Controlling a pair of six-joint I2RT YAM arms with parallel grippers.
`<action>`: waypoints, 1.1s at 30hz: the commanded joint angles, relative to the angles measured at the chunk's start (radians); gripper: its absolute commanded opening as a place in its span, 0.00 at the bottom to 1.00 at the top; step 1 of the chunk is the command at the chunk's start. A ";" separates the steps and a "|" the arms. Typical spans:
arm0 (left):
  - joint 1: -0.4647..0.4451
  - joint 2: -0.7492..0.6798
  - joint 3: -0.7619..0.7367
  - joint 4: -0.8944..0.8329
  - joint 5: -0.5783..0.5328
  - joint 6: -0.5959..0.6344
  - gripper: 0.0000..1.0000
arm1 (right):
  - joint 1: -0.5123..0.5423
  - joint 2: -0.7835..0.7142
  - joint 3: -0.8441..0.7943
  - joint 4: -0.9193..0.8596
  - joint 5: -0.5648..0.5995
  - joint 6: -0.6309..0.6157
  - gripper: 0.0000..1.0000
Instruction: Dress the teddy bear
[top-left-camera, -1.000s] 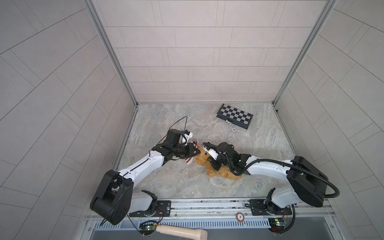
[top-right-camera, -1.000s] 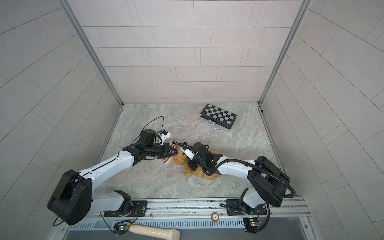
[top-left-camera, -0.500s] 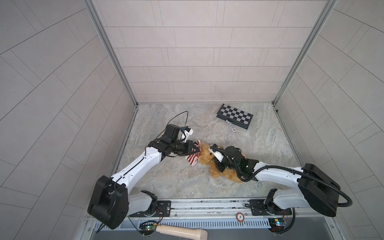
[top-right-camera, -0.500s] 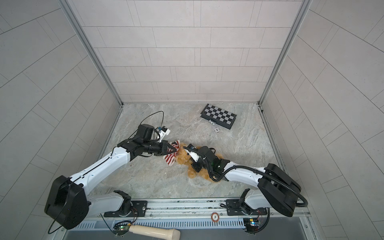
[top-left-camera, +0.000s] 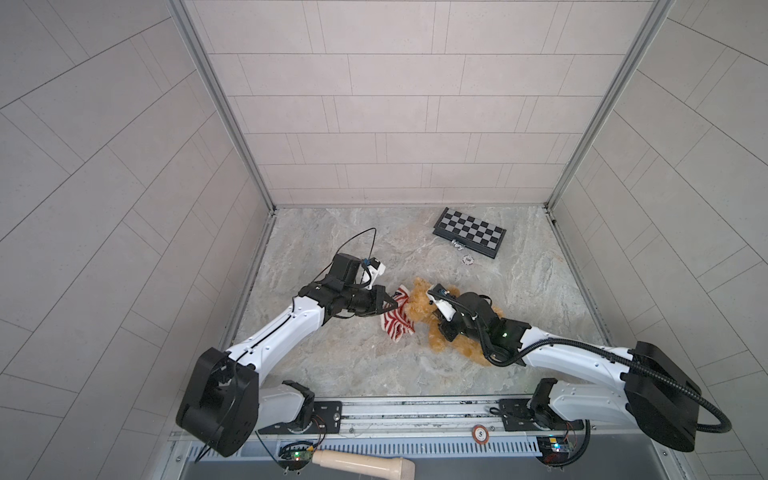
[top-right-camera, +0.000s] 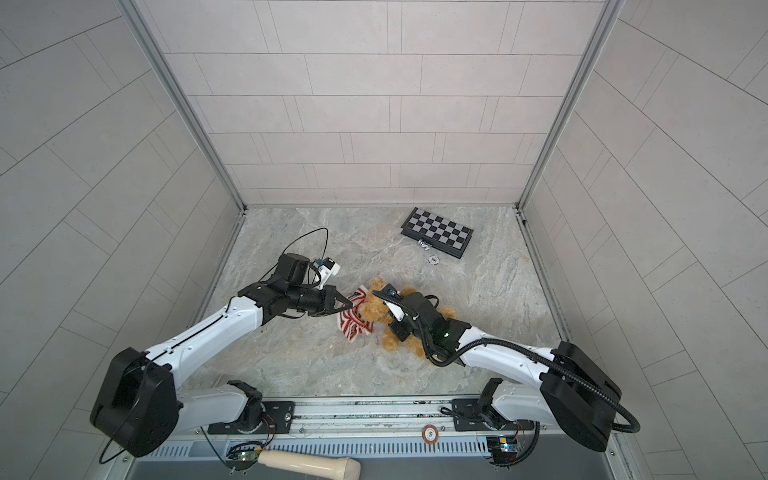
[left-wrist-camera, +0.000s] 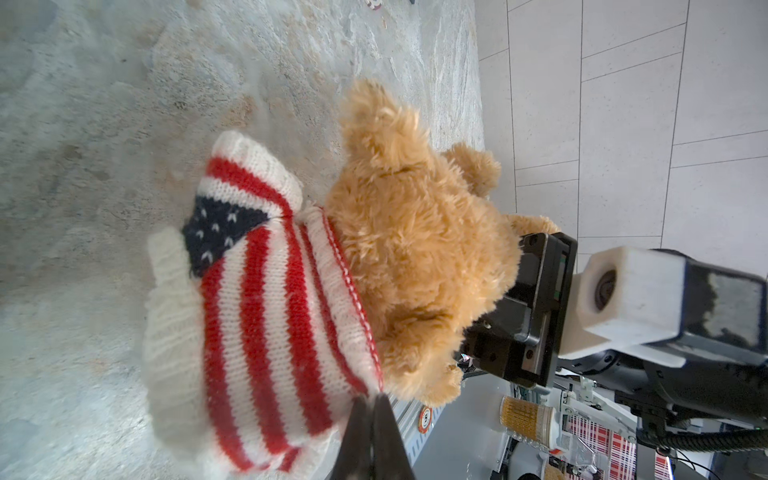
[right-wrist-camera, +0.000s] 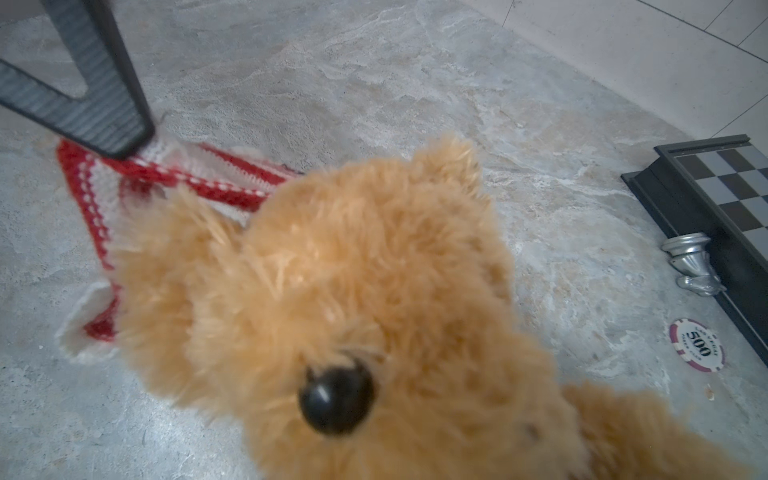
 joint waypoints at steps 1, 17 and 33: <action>0.007 0.015 0.019 0.053 0.004 -0.023 0.00 | 0.016 -0.009 -0.014 -0.017 0.006 -0.043 0.00; -0.039 0.025 -0.052 0.243 -0.054 -0.192 0.00 | 0.079 -0.038 -0.065 0.036 -0.055 -0.113 0.00; -0.044 -0.006 -0.050 -0.113 -0.385 0.079 0.00 | 0.001 -0.202 -0.096 -0.090 0.015 -0.024 0.00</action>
